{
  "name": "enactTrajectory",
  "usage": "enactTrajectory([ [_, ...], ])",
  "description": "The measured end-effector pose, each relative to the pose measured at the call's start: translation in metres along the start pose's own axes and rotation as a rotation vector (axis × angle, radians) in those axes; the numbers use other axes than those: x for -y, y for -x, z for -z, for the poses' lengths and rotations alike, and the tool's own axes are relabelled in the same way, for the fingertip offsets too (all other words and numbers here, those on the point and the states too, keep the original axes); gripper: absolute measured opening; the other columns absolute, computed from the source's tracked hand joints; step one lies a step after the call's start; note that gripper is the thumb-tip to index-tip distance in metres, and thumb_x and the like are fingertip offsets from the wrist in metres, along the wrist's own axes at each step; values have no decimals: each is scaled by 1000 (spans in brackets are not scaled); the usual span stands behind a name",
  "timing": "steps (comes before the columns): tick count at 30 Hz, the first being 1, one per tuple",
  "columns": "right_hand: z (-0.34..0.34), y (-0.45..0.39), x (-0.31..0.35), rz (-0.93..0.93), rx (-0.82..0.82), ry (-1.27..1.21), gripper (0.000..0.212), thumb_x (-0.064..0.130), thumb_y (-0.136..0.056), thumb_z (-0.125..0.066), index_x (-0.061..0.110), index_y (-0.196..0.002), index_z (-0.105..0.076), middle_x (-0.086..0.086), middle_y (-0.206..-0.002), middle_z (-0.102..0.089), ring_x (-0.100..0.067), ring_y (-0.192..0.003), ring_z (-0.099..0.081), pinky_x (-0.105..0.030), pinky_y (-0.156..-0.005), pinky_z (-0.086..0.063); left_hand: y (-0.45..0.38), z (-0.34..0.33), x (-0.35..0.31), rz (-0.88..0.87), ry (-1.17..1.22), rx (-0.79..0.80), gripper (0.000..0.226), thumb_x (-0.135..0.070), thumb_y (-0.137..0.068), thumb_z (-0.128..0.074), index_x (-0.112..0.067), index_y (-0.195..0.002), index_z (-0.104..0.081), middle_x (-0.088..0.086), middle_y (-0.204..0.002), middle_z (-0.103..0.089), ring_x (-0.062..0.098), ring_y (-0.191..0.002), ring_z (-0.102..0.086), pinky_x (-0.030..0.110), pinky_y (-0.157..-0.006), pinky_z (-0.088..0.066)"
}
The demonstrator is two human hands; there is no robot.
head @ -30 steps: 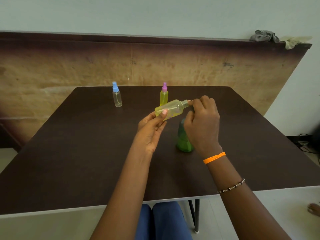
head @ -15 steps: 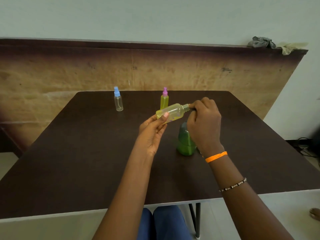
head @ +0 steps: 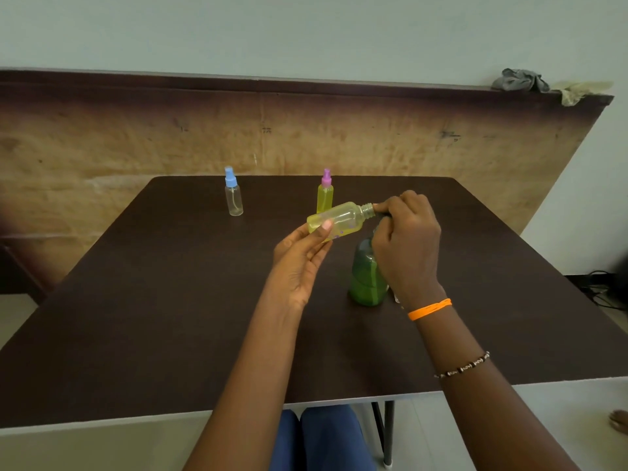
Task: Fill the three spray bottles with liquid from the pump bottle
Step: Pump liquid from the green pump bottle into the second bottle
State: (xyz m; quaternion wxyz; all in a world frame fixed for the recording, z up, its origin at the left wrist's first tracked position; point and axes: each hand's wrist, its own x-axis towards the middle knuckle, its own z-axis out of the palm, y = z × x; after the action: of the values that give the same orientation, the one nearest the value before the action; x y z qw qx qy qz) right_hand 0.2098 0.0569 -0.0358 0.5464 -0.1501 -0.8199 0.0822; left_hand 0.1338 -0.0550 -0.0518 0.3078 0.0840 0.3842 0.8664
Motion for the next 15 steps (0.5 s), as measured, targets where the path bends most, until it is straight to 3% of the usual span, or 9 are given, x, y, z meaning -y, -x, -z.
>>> enactTrajectory([
  [4,-14,19,-5,21,-99,55,32,-7,-78,-36,-7,-86,-67,-19,-77,-58,-27,-79,-49,-29,-86,-42,-3,3,3,6,-4,-16,19,-5,-82,-63,-5,-101,-63,9,-100,-69,15,-92,-67,24,-90,-51],
  [7,-18,21,-7,29,-119,54,33,-9,-75,-35,-7,-86,-67,-19,-77,-58,-30,-77,-52,-31,-91,-42,-2,4,6,26,14,-23,17,-5,-84,-61,-4,-101,-63,9,-98,-69,14,-88,-68,24,-89,-51],
  [11,-9,10,-3,46,-68,43,29,-7,-73,-36,-6,-79,-64,-20,-76,-56,-25,-79,-42,-30,-73,-41,1,1,5,30,44,-24,18,-4,-85,-61,-3,-103,-61,10,-99,-68,14,-89,-67,25,-89,-51],
  [15,-4,-2,0,30,-14,20,27,0,-73,-36,-3,-76,-63,-15,-75,-56,-29,-72,-48,-27,-62,-34,1,-2,4,17,52,-15,16,-4,-84,-61,-3,-100,-62,10,-98,-69,13,-85,-69,24,-87,-52],
])
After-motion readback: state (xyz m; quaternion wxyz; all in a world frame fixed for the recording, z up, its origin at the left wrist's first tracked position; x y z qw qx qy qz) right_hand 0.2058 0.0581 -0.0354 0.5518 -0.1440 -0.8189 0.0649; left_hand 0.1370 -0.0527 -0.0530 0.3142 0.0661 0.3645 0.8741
